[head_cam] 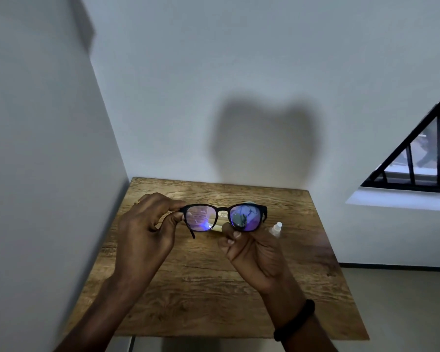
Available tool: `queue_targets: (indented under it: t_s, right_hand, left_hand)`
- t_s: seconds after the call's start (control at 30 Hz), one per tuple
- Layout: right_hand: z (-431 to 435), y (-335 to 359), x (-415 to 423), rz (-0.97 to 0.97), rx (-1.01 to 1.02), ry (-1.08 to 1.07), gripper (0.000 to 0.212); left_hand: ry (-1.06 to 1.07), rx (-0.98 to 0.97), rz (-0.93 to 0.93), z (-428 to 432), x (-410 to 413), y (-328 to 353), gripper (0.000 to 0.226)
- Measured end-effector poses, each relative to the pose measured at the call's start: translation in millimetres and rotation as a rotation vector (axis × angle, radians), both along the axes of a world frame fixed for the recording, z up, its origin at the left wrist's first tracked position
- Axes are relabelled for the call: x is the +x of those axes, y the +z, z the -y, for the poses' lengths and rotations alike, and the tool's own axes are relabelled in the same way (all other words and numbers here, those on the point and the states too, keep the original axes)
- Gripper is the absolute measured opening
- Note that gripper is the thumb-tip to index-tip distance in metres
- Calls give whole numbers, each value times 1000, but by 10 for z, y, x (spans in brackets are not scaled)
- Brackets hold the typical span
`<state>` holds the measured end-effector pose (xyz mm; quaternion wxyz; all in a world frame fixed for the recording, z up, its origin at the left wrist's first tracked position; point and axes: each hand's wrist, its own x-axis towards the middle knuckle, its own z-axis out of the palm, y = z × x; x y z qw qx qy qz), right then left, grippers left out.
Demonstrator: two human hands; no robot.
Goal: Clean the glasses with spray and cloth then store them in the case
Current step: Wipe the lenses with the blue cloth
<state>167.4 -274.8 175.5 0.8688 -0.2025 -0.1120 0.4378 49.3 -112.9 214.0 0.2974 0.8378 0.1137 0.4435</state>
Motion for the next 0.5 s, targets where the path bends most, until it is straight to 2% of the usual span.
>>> queue_targets:
  t_s: [0.07,0.3,0.5]
  right_hand:
    - [-36,26,-6,37,-21,-5,11]
    - [-106,27,-64,46,-109,-33,38]
    - [-47,15,-50,159,-145,-39,37]
  left_hand:
    - [10,7,-3,1,-7,1,14]
    - [27,16,10,-4,-6,46,17]
    - [46,-9,-14,-30,-34,48,17]
